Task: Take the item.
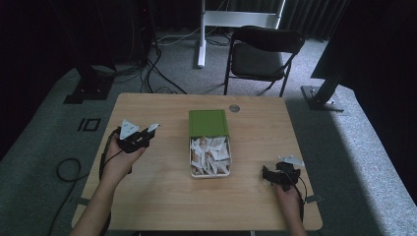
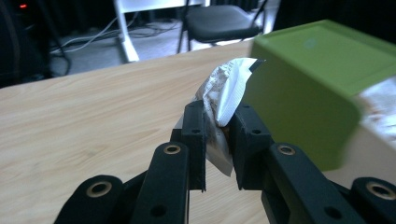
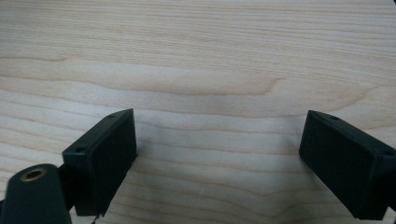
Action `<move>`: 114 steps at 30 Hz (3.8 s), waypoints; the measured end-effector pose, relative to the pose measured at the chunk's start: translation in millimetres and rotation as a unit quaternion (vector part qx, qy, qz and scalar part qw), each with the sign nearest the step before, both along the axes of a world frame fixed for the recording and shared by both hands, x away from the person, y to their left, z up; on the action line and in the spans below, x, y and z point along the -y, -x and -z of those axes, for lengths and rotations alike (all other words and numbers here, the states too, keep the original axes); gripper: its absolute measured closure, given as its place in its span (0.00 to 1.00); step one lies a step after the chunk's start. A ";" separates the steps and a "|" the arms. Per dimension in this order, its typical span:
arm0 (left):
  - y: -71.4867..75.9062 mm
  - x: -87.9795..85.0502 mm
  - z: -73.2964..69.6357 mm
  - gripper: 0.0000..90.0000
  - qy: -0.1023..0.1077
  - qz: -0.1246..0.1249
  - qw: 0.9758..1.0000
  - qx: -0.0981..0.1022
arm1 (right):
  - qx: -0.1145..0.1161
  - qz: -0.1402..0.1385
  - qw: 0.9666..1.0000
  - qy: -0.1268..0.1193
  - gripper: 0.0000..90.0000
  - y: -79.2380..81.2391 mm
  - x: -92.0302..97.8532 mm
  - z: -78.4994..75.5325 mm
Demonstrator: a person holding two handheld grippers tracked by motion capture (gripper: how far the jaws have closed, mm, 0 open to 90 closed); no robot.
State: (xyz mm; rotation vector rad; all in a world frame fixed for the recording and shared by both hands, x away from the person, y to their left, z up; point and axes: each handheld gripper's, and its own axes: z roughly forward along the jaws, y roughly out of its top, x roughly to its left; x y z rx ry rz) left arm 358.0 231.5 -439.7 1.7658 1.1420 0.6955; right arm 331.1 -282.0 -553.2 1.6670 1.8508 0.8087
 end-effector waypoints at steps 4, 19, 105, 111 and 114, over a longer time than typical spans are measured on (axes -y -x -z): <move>-4.3 -14.0 13.0 0.86 0.013 -0.022 1.000 0.007 | 0.000 0.000 1.000 0.000 0.12 0.0 0.0 0.0; -27.3 -39.4 59.7 0.86 -0.014 -0.096 0.995 -0.037 | 0.000 0.000 1.000 0.000 0.12 0.0 0.0 0.0; 69.6 -38.2 97.2 0.16 -0.050 -0.050 0.994 -0.083 | 0.000 0.000 1.000 0.000 0.12 0.1 0.0 0.0; 80.4 -45.5 98.9 0.16 -0.057 -0.061 0.993 -0.085 | 0.000 0.001 1.000 0.000 0.12 0.5 -0.2 0.0; 84.9 -49.7 102.4 0.16 -0.058 -0.068 0.992 -0.088 | 0.000 0.001 1.000 0.000 0.12 0.5 -0.2 0.0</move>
